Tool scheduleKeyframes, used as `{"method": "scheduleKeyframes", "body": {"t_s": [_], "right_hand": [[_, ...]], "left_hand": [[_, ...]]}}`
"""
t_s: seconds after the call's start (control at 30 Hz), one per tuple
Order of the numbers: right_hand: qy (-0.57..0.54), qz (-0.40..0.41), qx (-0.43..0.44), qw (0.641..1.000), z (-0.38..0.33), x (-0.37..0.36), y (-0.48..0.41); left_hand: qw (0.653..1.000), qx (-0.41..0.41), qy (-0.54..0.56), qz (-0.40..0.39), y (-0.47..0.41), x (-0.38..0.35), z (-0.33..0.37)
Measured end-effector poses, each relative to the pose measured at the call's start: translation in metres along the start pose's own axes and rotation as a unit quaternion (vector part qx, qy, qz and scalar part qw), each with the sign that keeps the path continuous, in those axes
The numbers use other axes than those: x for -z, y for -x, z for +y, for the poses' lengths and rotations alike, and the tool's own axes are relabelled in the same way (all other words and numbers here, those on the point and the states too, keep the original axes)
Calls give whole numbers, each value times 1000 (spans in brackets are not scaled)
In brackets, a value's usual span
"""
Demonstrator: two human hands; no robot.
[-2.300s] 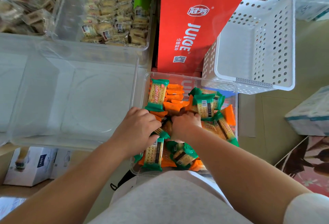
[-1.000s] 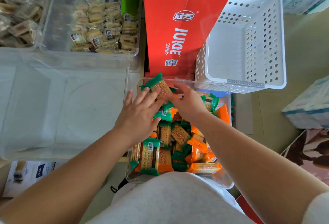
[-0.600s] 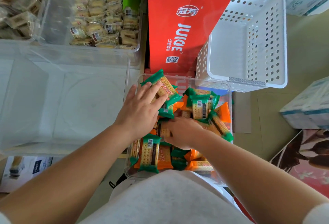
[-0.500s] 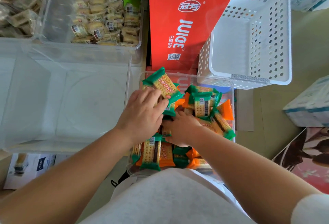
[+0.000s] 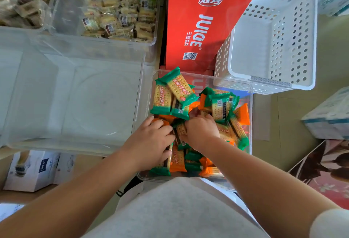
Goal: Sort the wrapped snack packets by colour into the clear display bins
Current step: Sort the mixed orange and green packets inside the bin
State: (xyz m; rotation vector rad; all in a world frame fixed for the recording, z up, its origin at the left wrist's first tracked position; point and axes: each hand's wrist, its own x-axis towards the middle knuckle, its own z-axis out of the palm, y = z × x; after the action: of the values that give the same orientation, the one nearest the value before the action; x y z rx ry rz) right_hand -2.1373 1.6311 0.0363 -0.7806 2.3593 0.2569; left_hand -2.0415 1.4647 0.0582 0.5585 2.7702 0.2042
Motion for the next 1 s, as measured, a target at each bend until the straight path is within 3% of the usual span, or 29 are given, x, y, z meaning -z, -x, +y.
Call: {"method": "scheduleKeyframes", "body": {"t_s": [0.17,0.27,0.33,0.4,0.53,0.63,0.73,0.83,1.0], "right_hand": [[-58,11,60,996,10,5,10],[-53,97,86,990,35,11,32],[-5,210,47,977,57,14,45],[45,262,-47,963,82,17,54],[78,174,-157,969,108,23,59],[59,174,-123,975,106,26,57],[4,178,-100,979,106,28,56],[-73,152,-115,979,112,31,62],[-146,142,-107,973,118,33,75]], "left_hand": [[999,7,10,31,-1,-2,1],[998,18,28,53,-5,-1,4],[997,22,35,69,-11,0,8],[996,25,41,78,-19,2,12],[995,21,89,50,-37,11,29],[991,15,124,-39,-54,20,48],[967,92,216,-95,-71,18,67],[942,168,286,-49,-84,11,78],[934,127,326,-69,-94,1,79]]}}
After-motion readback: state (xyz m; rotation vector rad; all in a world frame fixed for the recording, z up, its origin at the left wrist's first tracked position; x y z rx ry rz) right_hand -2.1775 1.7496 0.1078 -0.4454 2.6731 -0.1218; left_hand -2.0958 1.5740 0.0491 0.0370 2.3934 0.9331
